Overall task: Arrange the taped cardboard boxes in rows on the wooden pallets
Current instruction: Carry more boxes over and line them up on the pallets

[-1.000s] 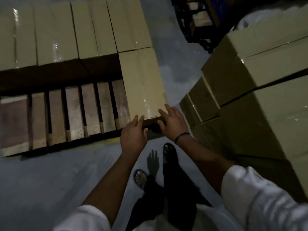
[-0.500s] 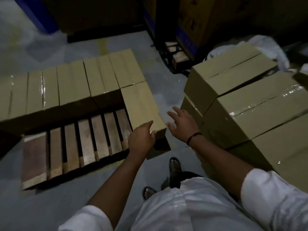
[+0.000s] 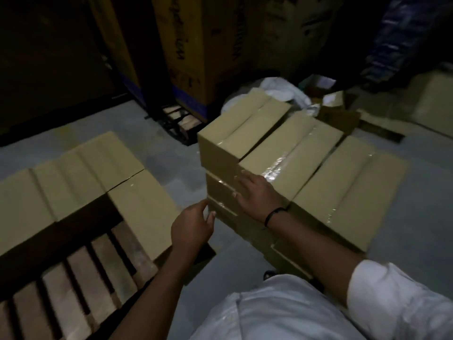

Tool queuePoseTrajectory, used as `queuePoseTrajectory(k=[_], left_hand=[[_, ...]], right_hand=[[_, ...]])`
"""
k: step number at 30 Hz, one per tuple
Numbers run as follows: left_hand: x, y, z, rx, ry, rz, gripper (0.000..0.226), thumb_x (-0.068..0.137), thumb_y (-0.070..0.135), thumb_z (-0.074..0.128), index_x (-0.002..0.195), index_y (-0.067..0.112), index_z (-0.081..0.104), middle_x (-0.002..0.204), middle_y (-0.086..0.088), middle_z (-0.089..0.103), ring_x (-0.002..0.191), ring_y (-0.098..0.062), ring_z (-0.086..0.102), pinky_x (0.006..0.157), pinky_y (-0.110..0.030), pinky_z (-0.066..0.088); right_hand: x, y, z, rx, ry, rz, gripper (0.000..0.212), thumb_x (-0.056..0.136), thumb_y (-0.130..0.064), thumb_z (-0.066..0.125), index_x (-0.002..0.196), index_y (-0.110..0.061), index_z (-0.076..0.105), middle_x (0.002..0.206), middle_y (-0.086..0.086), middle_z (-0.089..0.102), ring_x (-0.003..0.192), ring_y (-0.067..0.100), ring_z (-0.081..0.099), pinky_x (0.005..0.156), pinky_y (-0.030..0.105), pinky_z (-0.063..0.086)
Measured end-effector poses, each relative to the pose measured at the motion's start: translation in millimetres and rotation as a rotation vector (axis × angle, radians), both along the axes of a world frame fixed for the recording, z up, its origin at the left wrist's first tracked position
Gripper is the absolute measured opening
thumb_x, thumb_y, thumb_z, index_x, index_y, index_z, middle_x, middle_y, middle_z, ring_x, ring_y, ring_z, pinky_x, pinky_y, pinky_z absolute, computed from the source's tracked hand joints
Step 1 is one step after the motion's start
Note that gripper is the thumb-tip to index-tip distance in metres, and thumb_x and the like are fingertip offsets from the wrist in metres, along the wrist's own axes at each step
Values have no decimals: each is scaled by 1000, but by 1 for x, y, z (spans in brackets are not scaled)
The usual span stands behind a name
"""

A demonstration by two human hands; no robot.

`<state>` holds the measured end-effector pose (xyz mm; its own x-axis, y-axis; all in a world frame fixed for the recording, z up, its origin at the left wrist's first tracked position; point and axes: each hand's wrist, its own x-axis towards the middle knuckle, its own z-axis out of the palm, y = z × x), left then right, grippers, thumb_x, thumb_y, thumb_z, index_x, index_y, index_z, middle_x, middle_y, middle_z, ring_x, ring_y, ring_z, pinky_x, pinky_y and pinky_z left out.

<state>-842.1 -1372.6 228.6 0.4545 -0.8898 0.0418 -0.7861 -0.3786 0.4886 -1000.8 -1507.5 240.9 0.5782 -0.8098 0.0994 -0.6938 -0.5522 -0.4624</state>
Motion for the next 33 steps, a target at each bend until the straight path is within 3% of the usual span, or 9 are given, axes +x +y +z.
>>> queuePoseTrajectory(k=[5,13,19,26,33], left_hand=[[-54,-47,-12,50,15,-150,37,96,45,61,132,35,64,117,6,74,103,-15,69,77,-33,58],[-155,-139,-21,172,-19,-432,49,98,50,57,144,34,56,105,1,76,92,-17,70,74,-30,55],[-219,-208,-20,187,-40,-552,48,97,46,61,143,33,57,128,6,70,110,-14,68,87,-33,57],[-271,-264,-29,233,-64,-592,47,97,49,60,142,36,57,127,11,70,108,-11,69,86,-30,56],[-280,-301,-43,282,-73,-690,58,97,44,62,152,32,46,134,4,66,112,-16,67,87,-32,56]], right_hand=[[-78,-35,-13,10,8,-188,50,93,-40,67,138,-20,61,153,7,48,137,31,42,113,45,39],[-214,-75,-42,120,23,-456,54,97,-43,62,146,-21,54,162,6,35,147,32,27,120,45,30],[-299,-100,-64,189,84,-601,57,96,-48,57,147,-24,50,163,4,31,147,30,22,118,47,31],[-351,-130,-79,338,149,-718,66,96,-52,55,154,-26,38,167,3,16,152,35,6,123,51,16],[-355,-163,-93,448,156,-774,74,96,-56,53,157,-23,27,169,7,3,152,37,0,122,54,19]])
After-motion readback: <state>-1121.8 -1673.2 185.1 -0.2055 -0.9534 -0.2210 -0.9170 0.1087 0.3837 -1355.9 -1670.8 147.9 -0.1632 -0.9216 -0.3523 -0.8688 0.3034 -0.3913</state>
